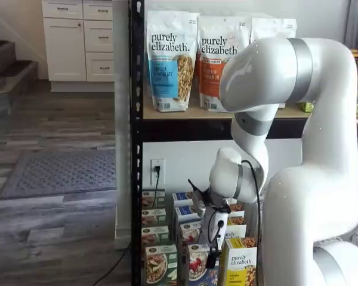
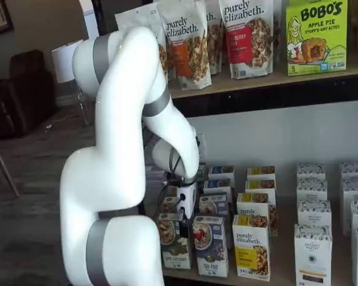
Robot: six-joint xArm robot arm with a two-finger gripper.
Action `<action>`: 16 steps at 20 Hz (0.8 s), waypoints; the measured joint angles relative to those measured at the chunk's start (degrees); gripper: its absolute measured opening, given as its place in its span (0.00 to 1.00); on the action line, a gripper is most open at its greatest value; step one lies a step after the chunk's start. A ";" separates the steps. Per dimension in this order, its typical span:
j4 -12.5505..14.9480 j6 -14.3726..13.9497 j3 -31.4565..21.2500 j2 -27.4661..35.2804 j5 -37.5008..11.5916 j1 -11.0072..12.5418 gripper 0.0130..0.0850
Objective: Pick up the blue and white box that is on the bottom shelf, the second box from the left
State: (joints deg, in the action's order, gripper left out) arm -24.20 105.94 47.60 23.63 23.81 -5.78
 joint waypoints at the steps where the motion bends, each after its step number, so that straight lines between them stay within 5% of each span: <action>1: 0.83 -0.79 0.29 -0.01 0.95 0.04 1.00; 5: 4.57 -5.10 1.07 -1.00 4.83 -0.64 1.00; 16: 1.14 -3.12 -0.07 -1.06 1.66 -1.94 1.00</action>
State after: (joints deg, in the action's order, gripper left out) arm -23.06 102.82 47.52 22.57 25.47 -7.72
